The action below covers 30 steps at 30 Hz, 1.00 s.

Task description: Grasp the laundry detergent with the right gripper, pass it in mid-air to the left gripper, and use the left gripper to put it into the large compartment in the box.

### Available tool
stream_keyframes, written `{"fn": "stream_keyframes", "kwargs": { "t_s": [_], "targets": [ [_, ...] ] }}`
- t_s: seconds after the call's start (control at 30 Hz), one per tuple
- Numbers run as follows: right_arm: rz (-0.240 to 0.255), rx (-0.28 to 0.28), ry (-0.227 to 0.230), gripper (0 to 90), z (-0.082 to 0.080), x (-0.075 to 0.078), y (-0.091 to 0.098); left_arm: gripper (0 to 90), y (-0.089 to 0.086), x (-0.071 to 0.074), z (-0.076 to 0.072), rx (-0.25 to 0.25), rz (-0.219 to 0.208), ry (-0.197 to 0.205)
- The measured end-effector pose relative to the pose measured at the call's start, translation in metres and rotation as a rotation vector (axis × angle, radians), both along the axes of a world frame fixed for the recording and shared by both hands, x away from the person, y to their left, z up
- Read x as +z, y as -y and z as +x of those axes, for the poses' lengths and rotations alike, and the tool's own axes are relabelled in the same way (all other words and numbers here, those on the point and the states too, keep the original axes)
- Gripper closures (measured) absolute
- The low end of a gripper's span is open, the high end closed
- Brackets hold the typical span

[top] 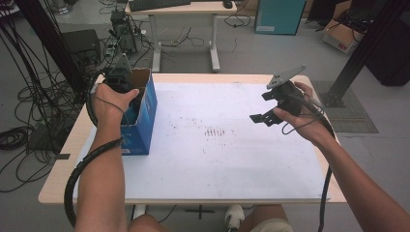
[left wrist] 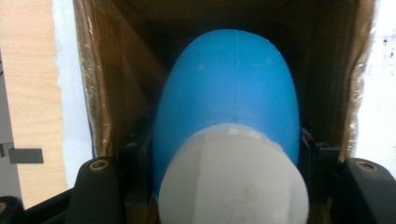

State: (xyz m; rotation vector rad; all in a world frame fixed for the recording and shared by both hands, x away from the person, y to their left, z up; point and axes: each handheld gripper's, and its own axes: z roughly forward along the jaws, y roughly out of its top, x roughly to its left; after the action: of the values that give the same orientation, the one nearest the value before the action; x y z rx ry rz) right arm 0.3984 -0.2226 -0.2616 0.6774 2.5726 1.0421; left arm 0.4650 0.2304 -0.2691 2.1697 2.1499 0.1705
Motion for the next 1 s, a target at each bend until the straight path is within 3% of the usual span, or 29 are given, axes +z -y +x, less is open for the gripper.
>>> {"fn": "stream_keyframes", "kwargs": {
  "t_s": [1.0],
  "targets": [
    [-0.009,-0.005,-0.002,8.2,0.0038,0.0007,0.002,36.3,0.0009,-0.0016,-0.0014,-0.003,0.003,0.003]
  ]
}}
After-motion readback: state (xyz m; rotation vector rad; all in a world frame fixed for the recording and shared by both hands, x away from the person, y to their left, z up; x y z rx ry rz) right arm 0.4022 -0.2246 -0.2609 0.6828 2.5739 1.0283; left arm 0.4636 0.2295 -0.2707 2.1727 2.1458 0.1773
